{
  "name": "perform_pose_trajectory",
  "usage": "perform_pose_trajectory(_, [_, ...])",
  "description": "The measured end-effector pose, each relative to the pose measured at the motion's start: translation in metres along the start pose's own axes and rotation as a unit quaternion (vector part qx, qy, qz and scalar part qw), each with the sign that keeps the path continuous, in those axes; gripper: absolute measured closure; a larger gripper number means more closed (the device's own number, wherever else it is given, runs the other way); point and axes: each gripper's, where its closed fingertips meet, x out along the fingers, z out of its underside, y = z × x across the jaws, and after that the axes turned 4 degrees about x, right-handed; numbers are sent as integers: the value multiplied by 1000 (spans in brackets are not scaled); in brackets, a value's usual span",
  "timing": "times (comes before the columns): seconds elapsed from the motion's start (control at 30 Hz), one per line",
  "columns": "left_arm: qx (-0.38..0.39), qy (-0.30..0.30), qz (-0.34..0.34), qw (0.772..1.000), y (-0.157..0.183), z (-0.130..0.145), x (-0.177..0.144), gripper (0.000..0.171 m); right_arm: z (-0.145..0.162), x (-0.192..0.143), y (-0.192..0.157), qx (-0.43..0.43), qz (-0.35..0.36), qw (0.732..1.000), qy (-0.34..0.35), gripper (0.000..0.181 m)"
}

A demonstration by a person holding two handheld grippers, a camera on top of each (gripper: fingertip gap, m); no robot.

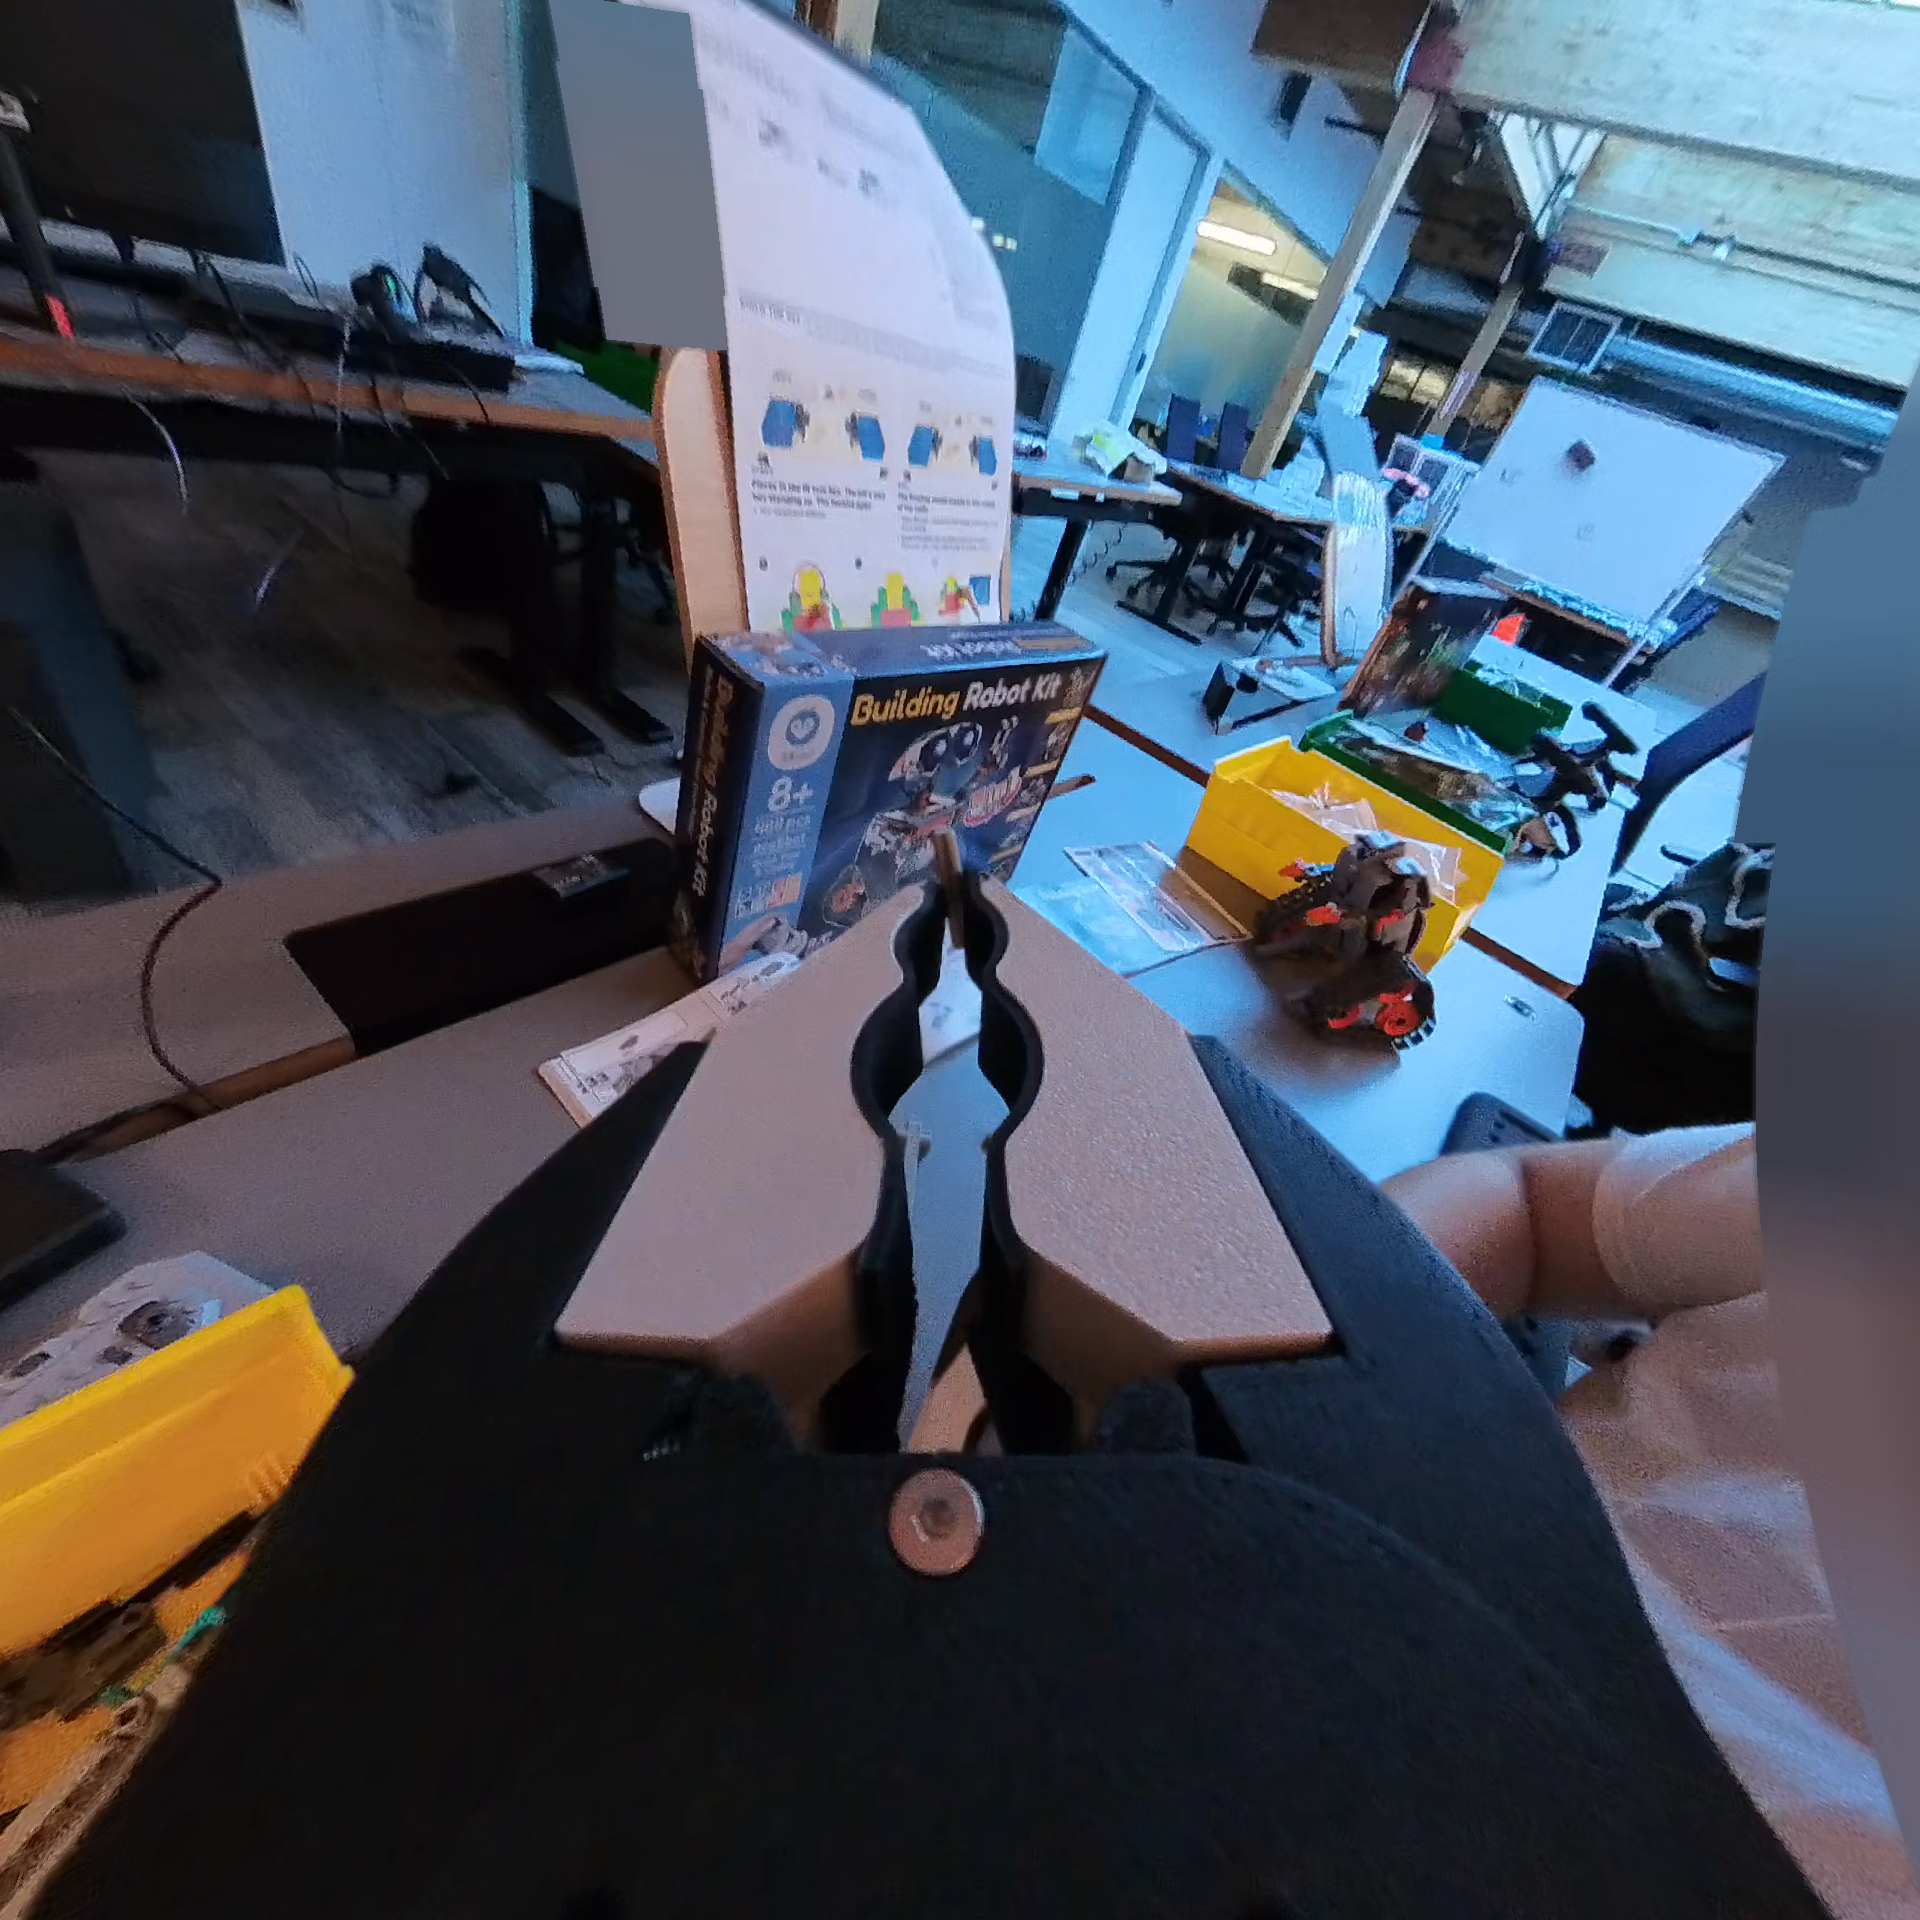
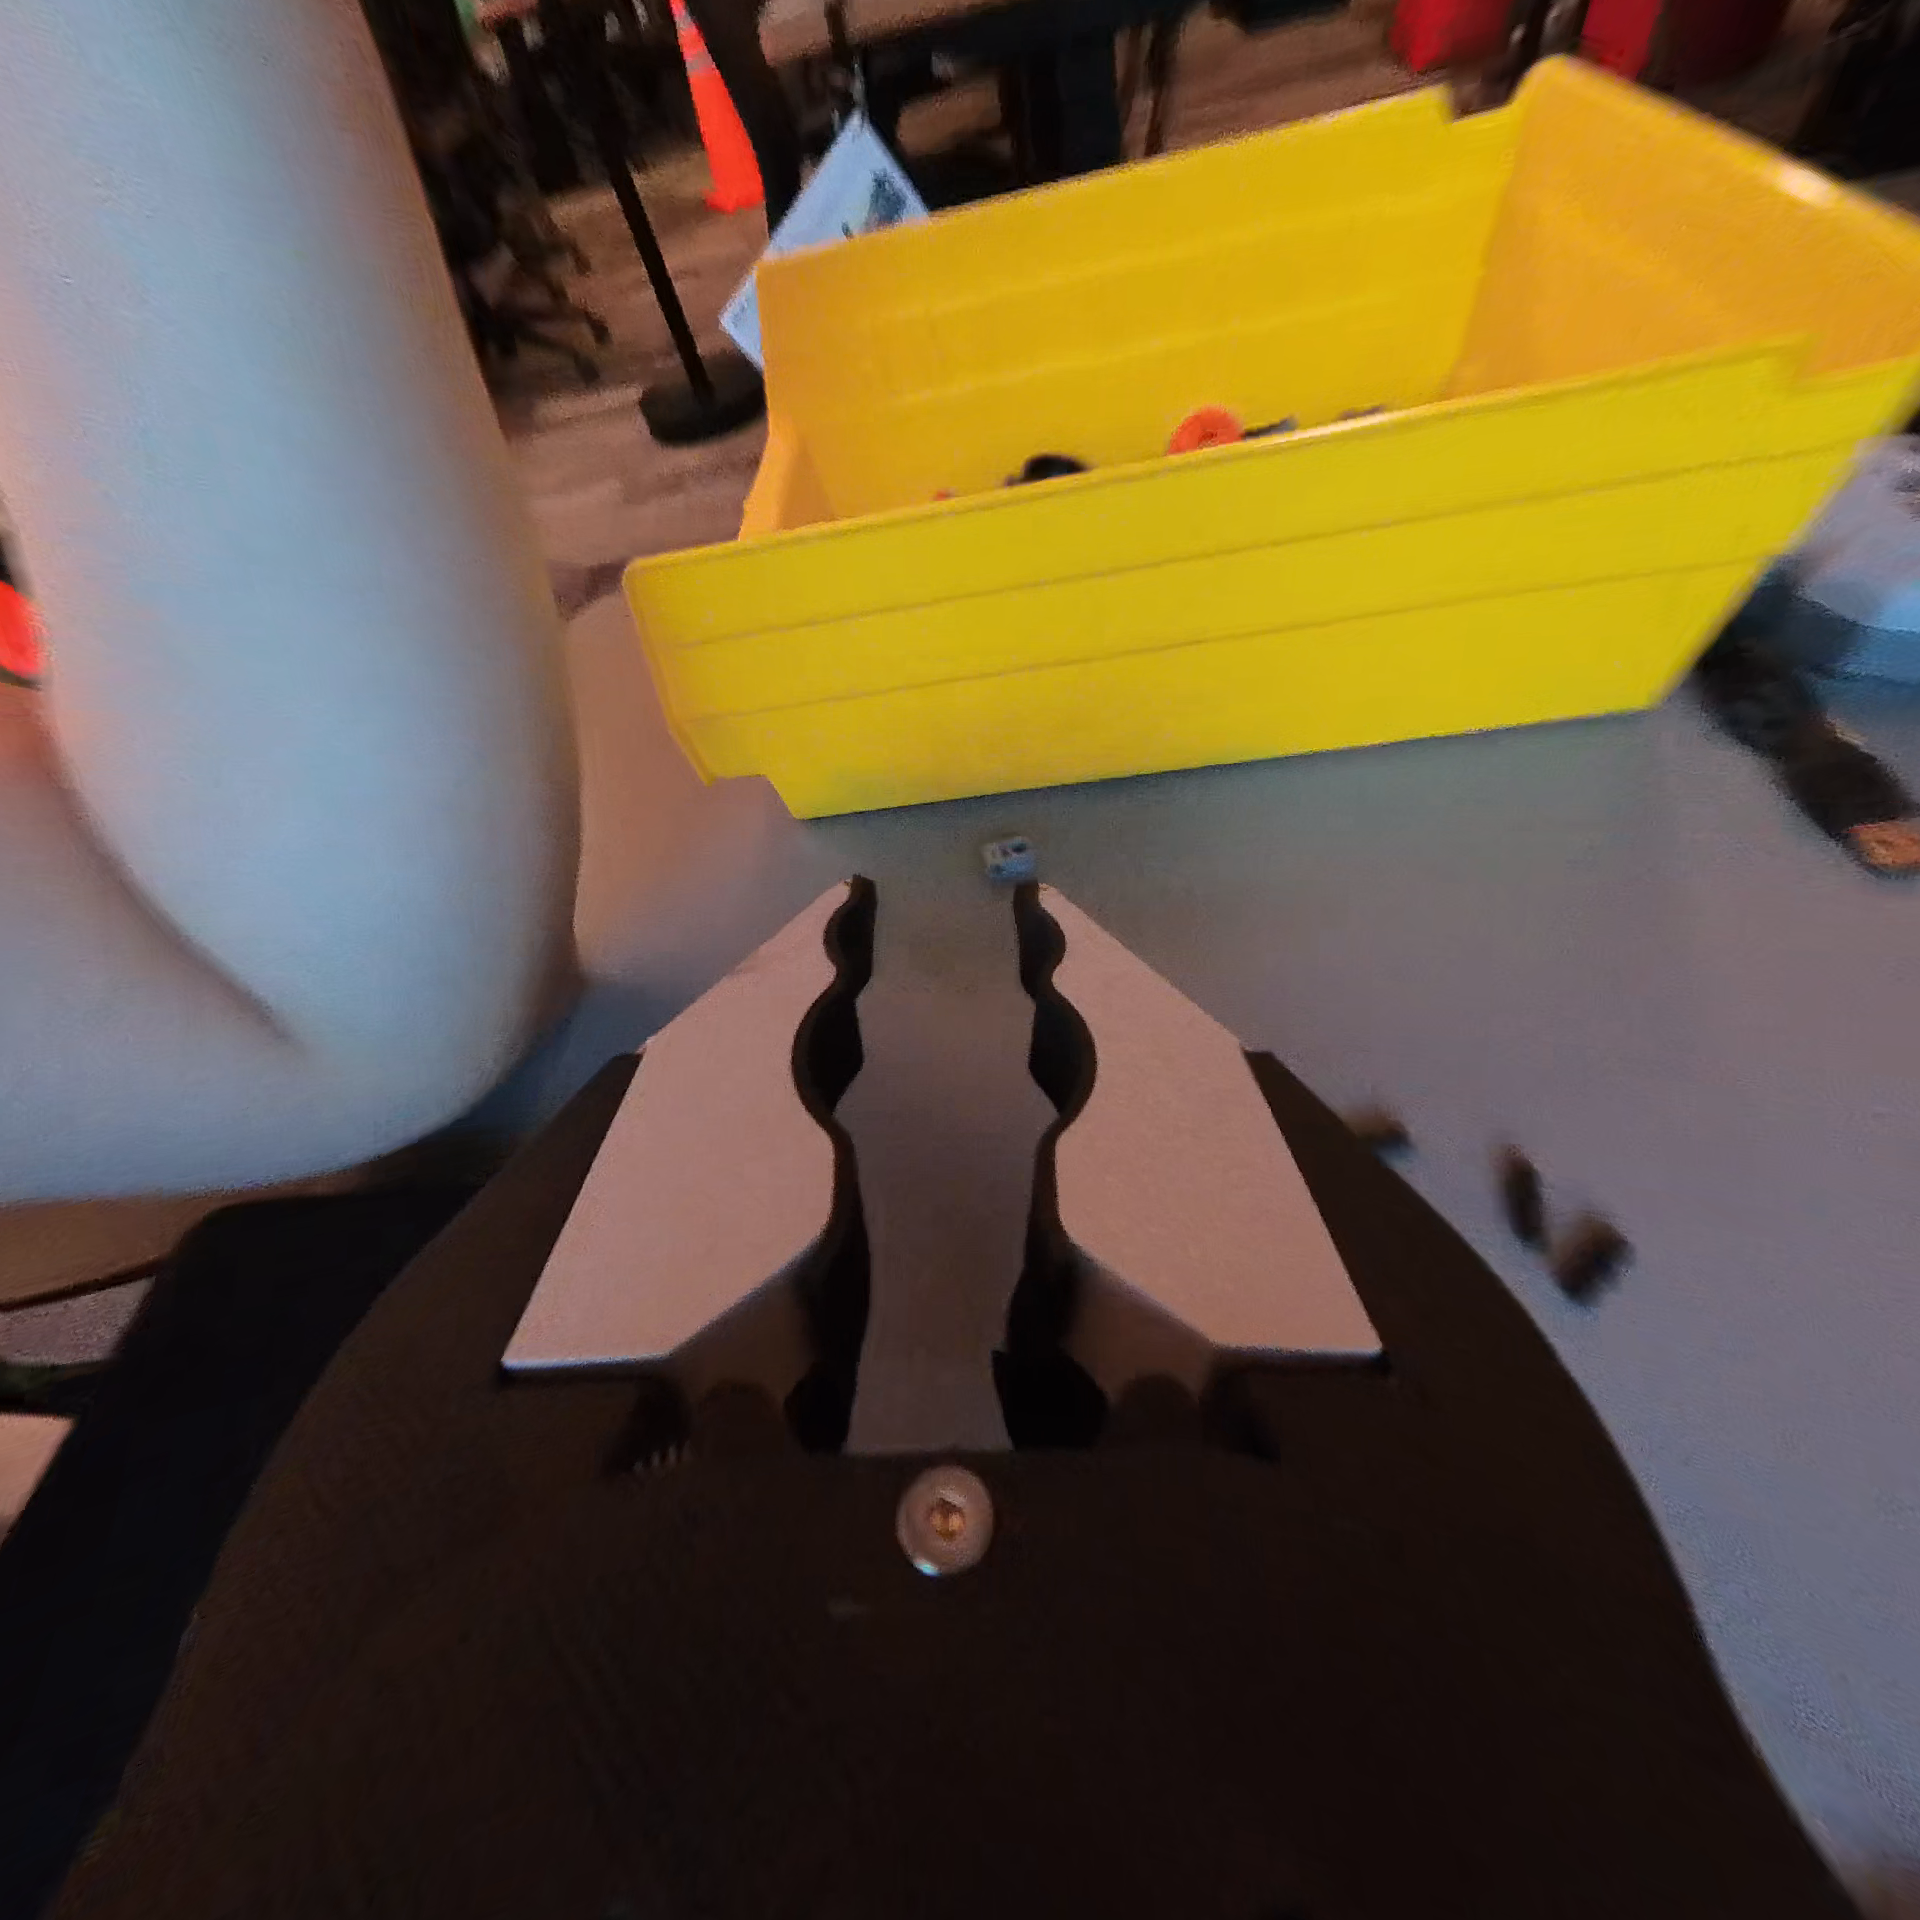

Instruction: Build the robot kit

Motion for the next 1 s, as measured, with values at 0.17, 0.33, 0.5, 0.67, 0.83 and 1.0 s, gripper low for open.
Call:
perform_pose_trajectory(0.17, [10,43,9,999,9,-13,-32,170,20,63,10,-192,47,974,-107,146])
perform_pose_trajectory(0.33, [14,71,17,997,13,-19,-54,171,30,74,24,-118,15,979,-167,141])
perform_pose_trajectory(0.5, [13,96,28,995,14,-24,-70,171,29,78,25,-111,21,983,-146,147])
perform_pose_trajectory(0.67, [8,107,28,994,11,-25,-78,171,37,85,21,-122,22,980,-156,147])
perform_pose_trajectory(0.83, [10,108,32,994,14,-25,-80,170,35,83,22,-146,28,977,-155,166])
perform_pose_trajectory(1.0, [51,91,80,991,33,-23,-66,170,-2,2,50,-168,96,977,-89,167])
